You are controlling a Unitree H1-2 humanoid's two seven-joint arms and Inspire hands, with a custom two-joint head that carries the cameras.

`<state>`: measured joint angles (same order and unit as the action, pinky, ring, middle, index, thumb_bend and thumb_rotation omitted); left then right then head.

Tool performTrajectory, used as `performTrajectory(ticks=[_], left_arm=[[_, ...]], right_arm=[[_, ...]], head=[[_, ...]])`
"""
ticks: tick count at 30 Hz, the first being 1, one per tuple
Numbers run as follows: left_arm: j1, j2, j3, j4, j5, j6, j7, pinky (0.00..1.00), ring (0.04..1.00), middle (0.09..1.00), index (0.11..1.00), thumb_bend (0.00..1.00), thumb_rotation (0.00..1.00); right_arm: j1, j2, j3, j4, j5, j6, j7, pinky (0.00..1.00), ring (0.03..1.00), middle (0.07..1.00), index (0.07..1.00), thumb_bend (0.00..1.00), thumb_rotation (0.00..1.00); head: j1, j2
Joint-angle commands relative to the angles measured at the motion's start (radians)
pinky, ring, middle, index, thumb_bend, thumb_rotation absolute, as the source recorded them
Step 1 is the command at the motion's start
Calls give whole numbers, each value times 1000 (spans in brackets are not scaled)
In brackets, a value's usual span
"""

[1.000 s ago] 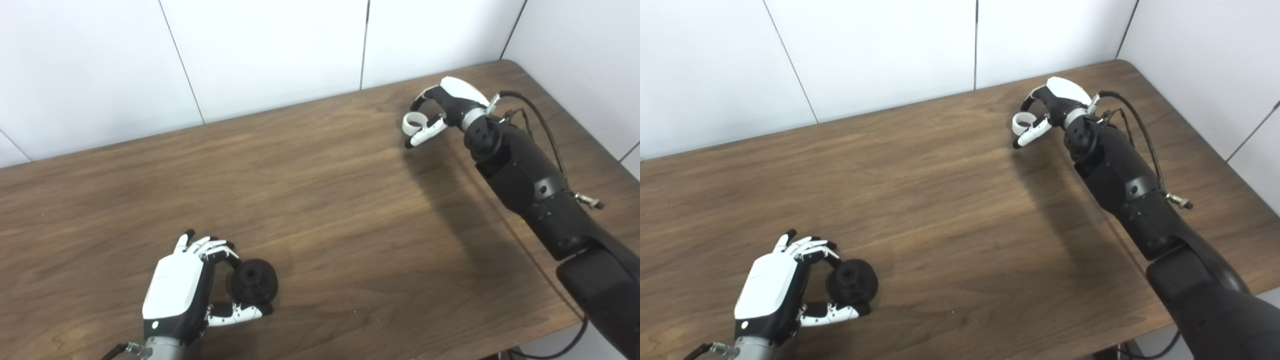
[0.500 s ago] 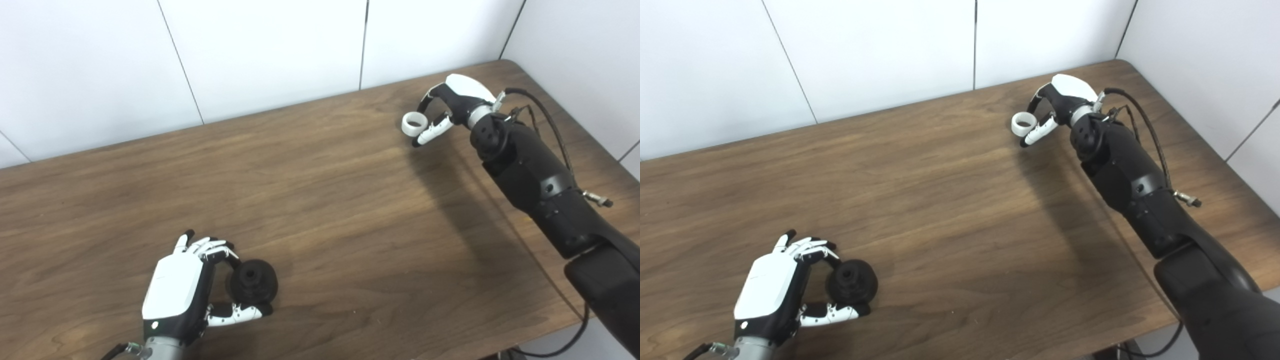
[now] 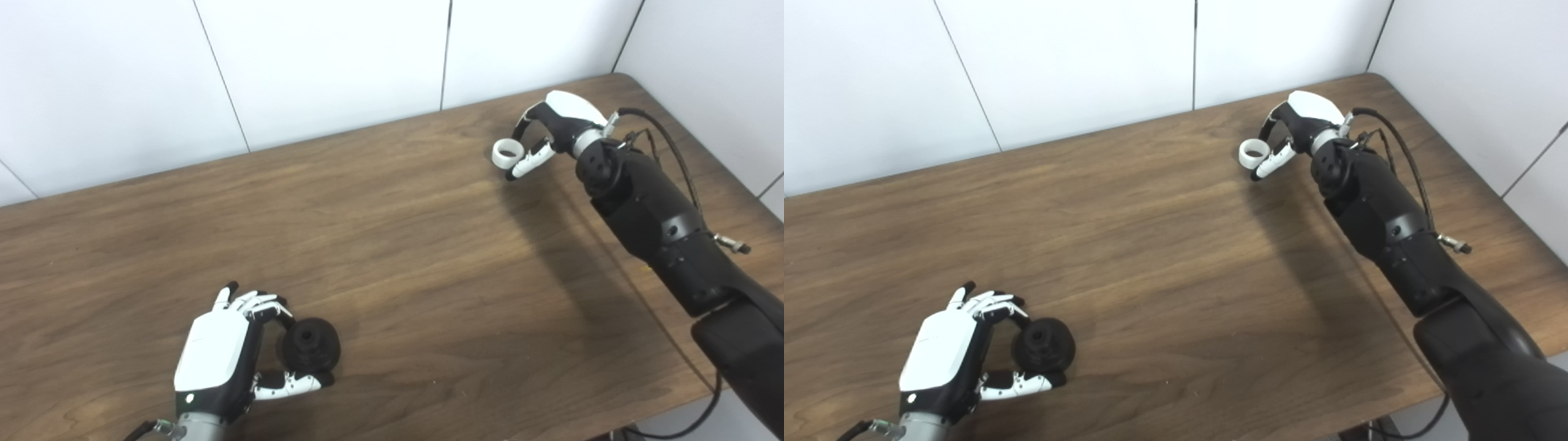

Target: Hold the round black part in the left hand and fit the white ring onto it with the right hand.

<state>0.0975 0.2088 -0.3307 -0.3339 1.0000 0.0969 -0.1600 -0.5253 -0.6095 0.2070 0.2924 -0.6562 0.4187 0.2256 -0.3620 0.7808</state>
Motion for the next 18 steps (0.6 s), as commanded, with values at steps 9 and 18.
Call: performTrajectory(ticks=[9, 18], left_arm=[[17, 11, -9, -5, 9, 8, -28, 991, 839, 749, 481, 524, 51], [18, 10, -10, -7, 12, 9, -26, 980, 838, 747, 481, 524, 52]], right_arm=[[-46, -12, -6, -24, -13, -17, -30, 1000, 941, 873, 629, 783, 221], [-50, -10, 2, -19, -14, -19, -26, 991, 938, 869, 637, 773, 234]], head=[[2, 6], [2, 7]])
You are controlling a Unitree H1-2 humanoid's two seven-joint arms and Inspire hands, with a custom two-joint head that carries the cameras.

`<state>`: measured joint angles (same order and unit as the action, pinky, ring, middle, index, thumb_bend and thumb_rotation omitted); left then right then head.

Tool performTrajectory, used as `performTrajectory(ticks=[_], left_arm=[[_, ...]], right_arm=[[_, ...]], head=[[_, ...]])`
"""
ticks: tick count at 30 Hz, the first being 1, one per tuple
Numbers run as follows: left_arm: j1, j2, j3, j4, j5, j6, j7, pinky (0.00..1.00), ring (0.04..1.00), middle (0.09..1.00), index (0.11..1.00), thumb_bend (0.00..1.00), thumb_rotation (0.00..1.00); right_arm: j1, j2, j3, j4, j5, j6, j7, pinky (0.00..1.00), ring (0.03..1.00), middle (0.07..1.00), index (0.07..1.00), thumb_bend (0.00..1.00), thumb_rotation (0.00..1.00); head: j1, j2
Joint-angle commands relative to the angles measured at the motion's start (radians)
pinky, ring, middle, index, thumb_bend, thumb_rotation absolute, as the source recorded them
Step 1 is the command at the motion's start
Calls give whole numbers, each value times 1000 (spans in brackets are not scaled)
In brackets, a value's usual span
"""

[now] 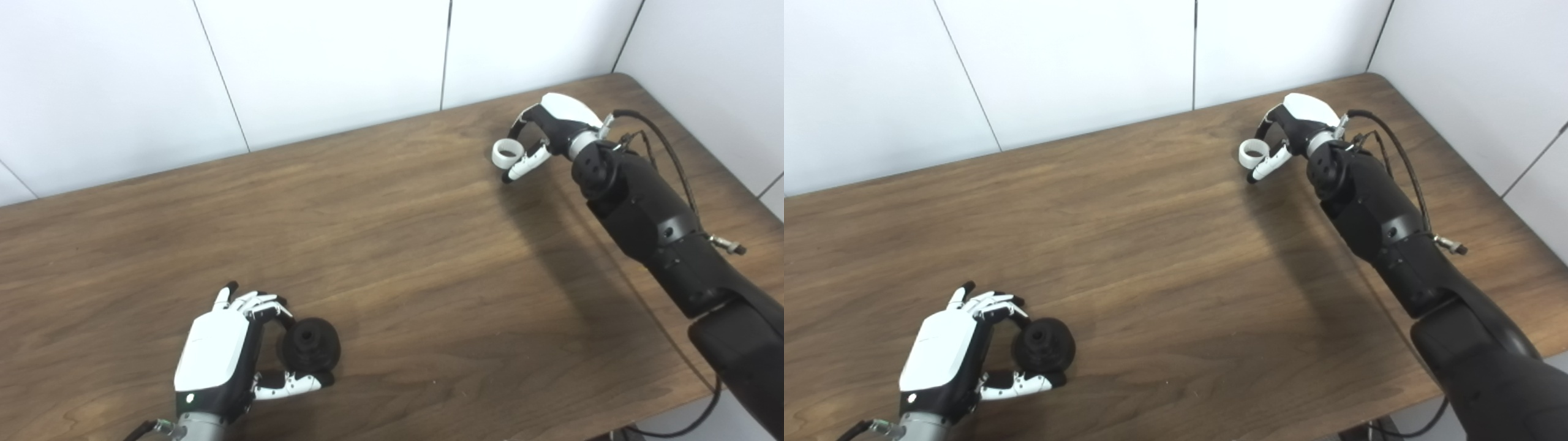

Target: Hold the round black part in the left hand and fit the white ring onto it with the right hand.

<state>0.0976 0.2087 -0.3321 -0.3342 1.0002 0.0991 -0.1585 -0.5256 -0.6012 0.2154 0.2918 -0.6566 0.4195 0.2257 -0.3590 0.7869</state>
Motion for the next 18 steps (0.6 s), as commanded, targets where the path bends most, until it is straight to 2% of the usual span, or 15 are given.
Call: performTrajectory(ticks=[1, 18], left_arm=[[18, 10, -8, -5, 11, 6, -27, 980, 838, 747, 481, 524, 52], [12, 10, -10, -8, 13, 12, -37, 993, 845, 747, 482, 524, 52]], right_arm=[[-50, -19, -5, -18, -14, -20, -26, 991, 937, 869, 638, 772, 235], [-55, -23, -5, -15, -12, -15, -19, 999, 938, 862, 623, 759, 227]], head=[[-1, 1], [0, 2]])
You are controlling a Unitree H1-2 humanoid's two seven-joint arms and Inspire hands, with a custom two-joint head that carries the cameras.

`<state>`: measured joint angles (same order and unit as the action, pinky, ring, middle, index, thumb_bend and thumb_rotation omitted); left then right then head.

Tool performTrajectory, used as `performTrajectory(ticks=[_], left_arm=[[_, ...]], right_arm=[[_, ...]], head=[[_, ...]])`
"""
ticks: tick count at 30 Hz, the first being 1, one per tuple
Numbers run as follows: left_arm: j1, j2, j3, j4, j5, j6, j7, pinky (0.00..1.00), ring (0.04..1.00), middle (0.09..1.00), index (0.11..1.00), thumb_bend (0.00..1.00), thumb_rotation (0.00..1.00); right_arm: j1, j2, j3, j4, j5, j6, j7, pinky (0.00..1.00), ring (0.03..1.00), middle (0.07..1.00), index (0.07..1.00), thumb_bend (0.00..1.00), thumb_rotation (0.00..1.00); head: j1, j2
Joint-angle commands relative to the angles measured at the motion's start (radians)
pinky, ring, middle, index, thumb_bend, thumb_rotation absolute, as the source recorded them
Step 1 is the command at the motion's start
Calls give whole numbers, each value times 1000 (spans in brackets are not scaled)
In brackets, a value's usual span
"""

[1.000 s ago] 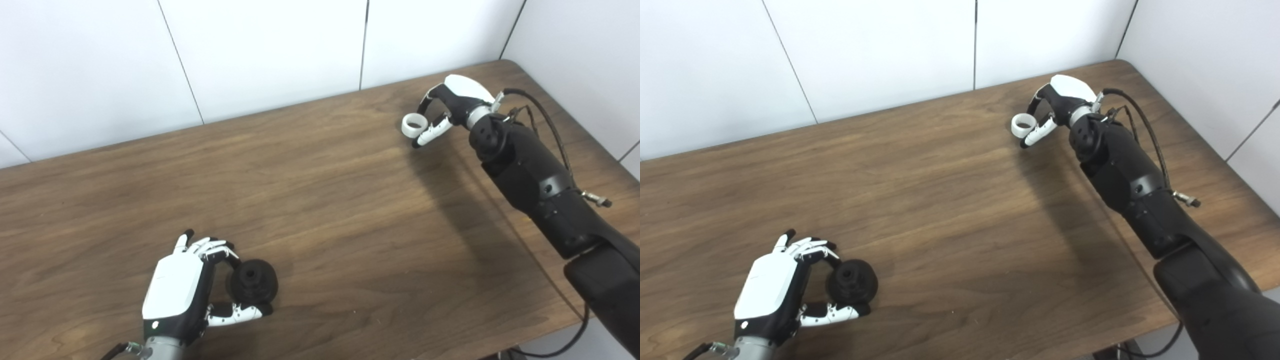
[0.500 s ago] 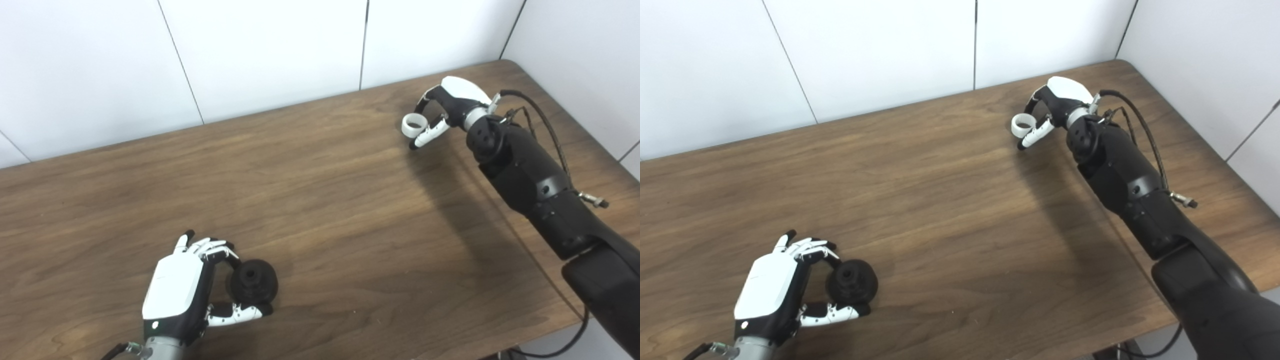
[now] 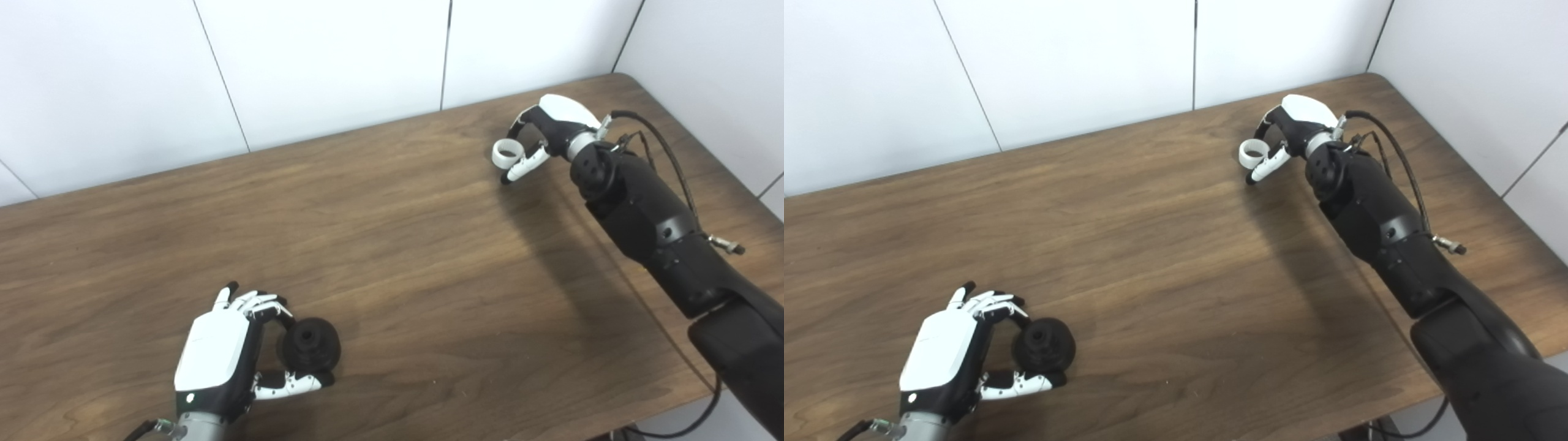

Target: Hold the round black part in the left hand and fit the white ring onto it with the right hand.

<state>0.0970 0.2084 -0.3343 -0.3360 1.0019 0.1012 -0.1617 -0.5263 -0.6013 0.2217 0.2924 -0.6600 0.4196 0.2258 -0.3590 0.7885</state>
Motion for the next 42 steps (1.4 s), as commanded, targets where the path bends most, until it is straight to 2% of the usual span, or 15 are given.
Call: performTrajectory(ticks=[1, 4, 5, 6, 9, 30, 36, 42], left_arm=[[12, 10, -9, -7, 14, 10, -35, 994, 845, 747, 482, 524, 52], [9, 10, -10, -3, 17, 8, -32, 996, 849, 744, 481, 524, 52], [8, 10, -10, -2, 17, 7, -29, 996, 850, 744, 481, 524, 52], [8, 9, -10, -2, 17, 6, -28, 993, 847, 742, 481, 524, 52], [8, 7, -10, -5, 20, 10, -32, 991, 845, 741, 481, 524, 52], [16, 6, -12, -9, 14, 9, -31, 987, 842, 746, 481, 524, 52], [17, 2, -16, -14, 21, 18, -40, 989, 845, 750, 481, 524, 52], [18, -5, -21, -21, 32, 25, -47, 992, 849, 750, 481, 524, 52]], right_arm=[[-54, -24, -11, -16, -9, -15, -19, 1000, 939, 862, 621, 758, 226], [-53, -25, -11, -17, -11, -20, -26, 1000, 935, 857, 605, 752, 223], [-52, -24, -13, -17, -11, -26, -33, 1000, 934, 855, 550, 640, 188], [-50, -23, -15, -16, -10, -31, -39, 1000, 929, 848, 521, 582, 168], [-46, -23, -20, -16, -6, -48, -55, 997, 916, 829, 492, 526, 145], [-21, -31, -13, -41, -10, -58, -53, 1000, 910, 809, 488, 516, 133], [-19, -41, 20, -132, -33, -83, -18, 1000, 906, 801, 488, 518, 136], [-26, -29, 50, -275, -56, -58, 75, 1000, 922, 810, 487, 519, 138]], head=[[0, 1], [-2, 1], [-2, 1], [-2, 1], [-2, 1], [2, 6], [13, 10], [35, 16]])
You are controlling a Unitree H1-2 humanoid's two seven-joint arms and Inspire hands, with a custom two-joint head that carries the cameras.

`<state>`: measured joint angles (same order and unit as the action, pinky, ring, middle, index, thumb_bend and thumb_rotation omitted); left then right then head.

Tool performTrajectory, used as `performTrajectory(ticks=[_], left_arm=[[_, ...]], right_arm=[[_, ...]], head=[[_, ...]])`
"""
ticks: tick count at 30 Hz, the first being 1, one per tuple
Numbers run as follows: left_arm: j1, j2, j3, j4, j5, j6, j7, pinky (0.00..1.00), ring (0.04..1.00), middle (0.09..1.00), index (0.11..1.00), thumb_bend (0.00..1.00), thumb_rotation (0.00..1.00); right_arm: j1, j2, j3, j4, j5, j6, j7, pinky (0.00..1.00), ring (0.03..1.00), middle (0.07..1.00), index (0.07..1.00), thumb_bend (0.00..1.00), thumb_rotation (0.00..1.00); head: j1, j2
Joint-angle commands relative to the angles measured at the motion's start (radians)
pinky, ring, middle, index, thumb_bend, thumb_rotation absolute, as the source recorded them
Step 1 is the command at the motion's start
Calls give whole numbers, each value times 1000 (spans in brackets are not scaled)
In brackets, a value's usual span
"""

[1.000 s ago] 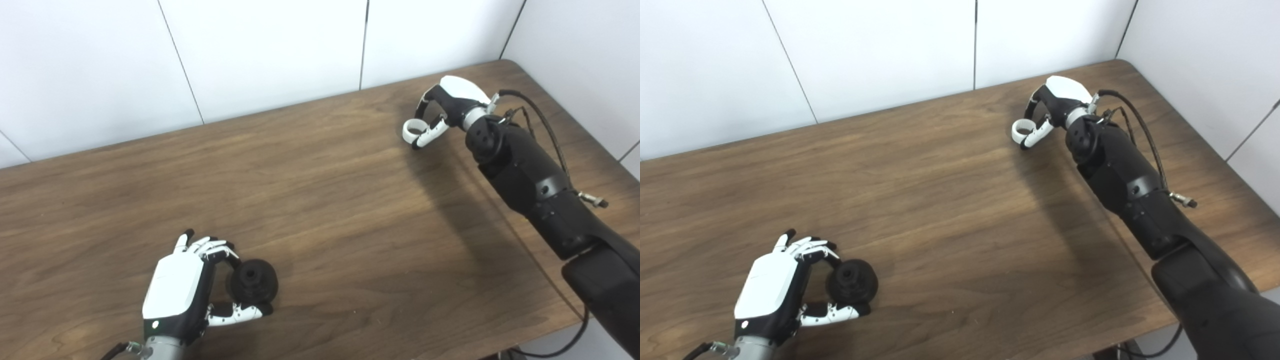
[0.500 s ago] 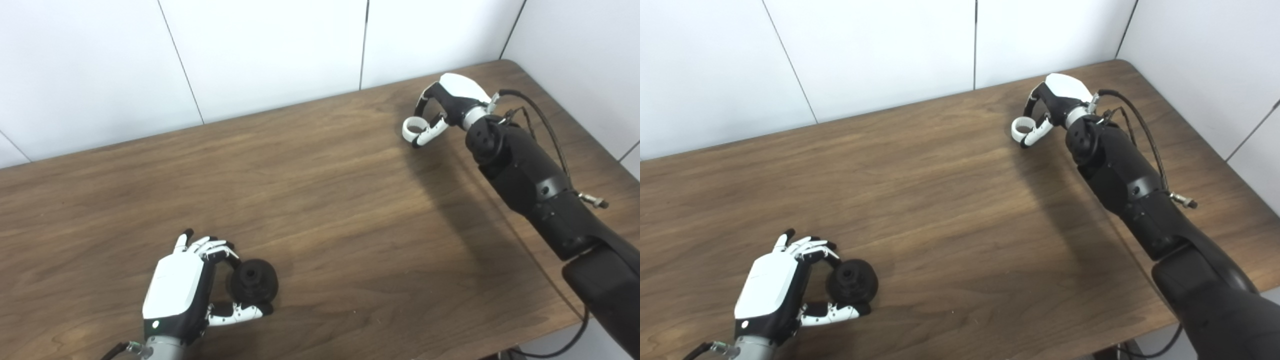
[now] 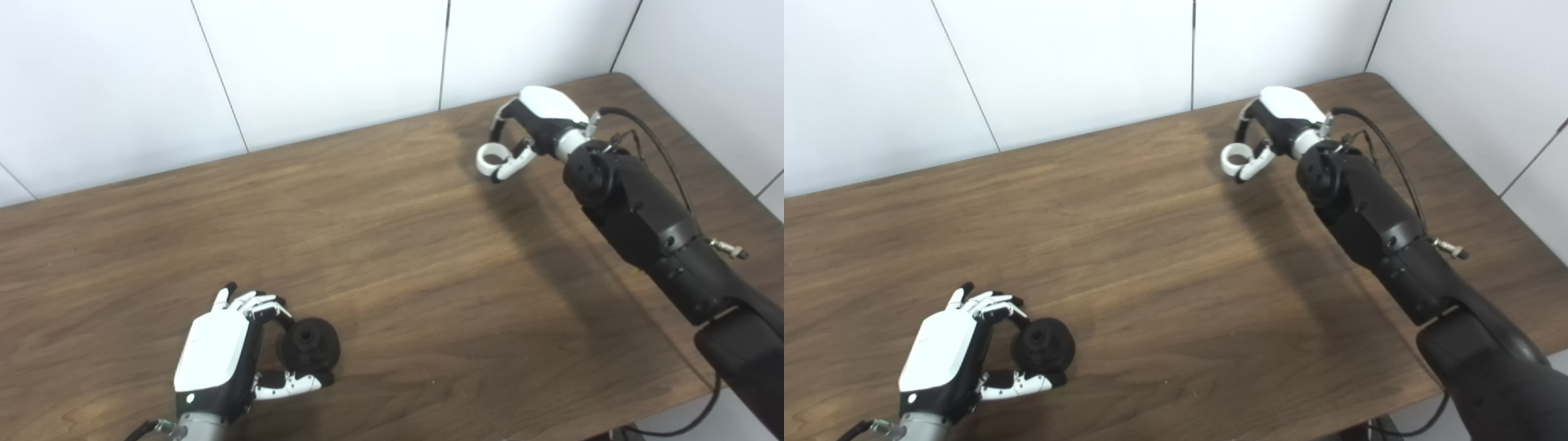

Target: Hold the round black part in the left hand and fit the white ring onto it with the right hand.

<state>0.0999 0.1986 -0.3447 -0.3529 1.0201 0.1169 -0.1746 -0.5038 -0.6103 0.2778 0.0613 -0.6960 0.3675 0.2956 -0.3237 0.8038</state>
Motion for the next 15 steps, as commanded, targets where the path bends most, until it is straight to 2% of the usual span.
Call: performTrajectory(ticks=[1, 7, 15], left_arm=[[15, 3, -12, -5, 15, 10, -34, 992, 849, 750, 481, 524, 52], [16, -7, -21, -9, 26, 23, -41, 996, 846, 753, 481, 524, 51], [16, -36, -47, -17, 70, 54, -64, 1000, 855, 756, 482, 524, 52]], right_arm=[[-49, -19, -4, -57, -24, -5, 17, 1000, 923, 810, 487, 519, 138], [-56, 4, 32, -186, -69, 2, 96, 1000, 914, 806, 486, 520, 137], [-35, 46, 38, -363, -59, 3, 205, 1000, 911, 785, 485, 523, 136]], head=[[4, 1], [37, 9], [118, 26]])
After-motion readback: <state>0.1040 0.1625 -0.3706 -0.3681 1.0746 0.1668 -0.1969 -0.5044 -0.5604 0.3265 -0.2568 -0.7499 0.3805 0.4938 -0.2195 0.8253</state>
